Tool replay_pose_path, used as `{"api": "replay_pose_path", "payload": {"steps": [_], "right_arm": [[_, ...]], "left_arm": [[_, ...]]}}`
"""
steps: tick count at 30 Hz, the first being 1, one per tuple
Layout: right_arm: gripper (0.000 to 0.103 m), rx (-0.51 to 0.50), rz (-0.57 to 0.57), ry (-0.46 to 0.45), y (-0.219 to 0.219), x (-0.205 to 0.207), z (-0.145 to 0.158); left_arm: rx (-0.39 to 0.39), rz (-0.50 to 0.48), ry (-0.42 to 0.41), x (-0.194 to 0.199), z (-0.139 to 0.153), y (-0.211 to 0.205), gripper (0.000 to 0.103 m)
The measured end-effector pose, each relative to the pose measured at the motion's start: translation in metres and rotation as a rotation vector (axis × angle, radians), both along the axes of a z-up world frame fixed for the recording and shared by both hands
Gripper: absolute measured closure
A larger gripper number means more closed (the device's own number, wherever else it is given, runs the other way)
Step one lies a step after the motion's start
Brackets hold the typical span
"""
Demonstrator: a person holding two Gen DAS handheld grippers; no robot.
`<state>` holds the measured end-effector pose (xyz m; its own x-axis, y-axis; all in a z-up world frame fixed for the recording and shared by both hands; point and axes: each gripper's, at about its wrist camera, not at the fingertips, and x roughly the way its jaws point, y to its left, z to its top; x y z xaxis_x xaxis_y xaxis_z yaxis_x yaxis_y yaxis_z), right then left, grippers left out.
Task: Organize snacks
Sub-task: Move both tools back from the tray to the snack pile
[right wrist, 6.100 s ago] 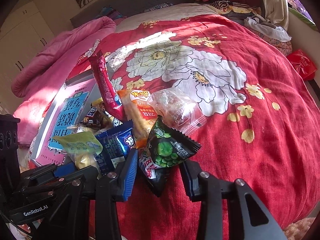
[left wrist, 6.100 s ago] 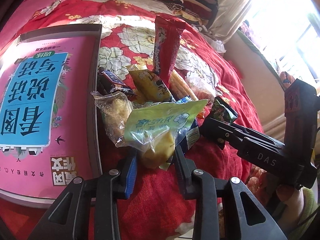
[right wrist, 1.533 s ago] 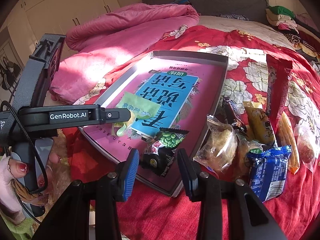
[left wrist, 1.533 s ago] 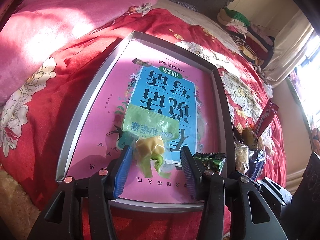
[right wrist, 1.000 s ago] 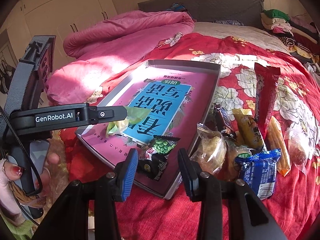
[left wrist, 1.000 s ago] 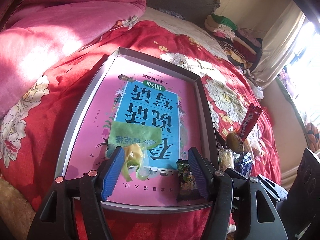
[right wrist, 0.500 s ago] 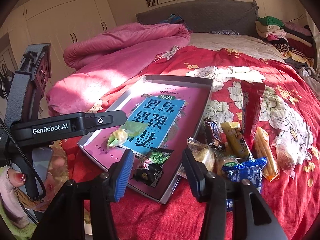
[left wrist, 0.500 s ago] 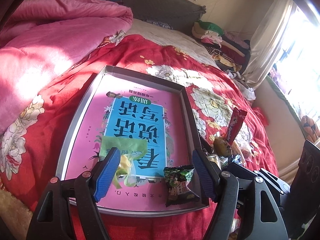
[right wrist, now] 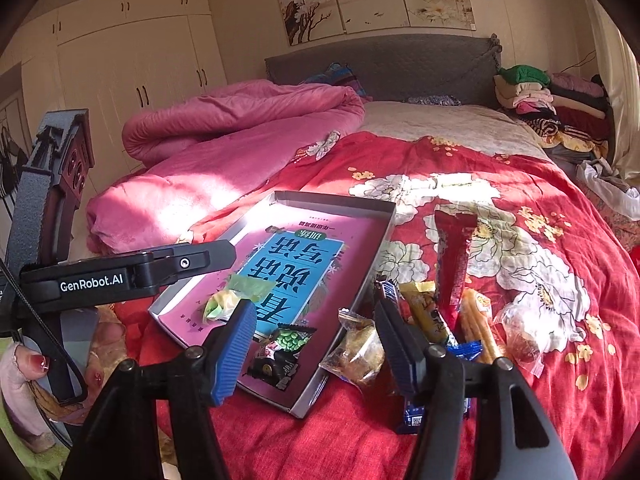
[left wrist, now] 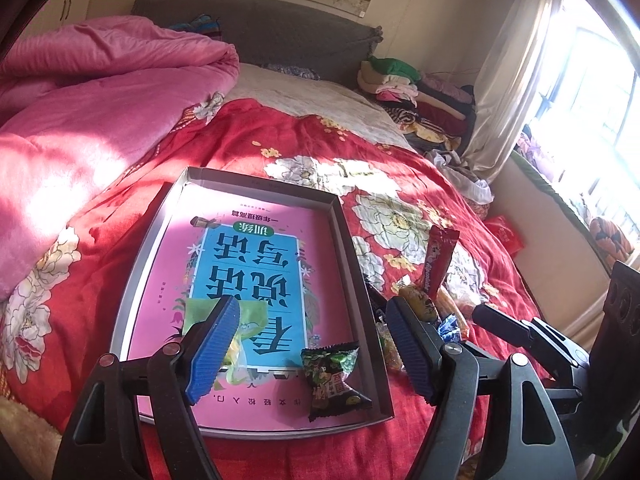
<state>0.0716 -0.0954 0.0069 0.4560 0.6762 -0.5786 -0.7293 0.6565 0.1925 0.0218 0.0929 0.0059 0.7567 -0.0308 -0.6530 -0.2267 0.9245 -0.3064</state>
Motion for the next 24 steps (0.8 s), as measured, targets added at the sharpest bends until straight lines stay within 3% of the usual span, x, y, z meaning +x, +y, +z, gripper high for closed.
{"api": "replay_pose_path", "payload": {"steps": [24], "right_arm": [[0.038, 0.022, -0.197, -0.006, -0.070, 0.027, 0.010]], "left_arm": [[0.062, -0.172, 0.019, 0.005, -0.003, -0.060, 0.026]]}}
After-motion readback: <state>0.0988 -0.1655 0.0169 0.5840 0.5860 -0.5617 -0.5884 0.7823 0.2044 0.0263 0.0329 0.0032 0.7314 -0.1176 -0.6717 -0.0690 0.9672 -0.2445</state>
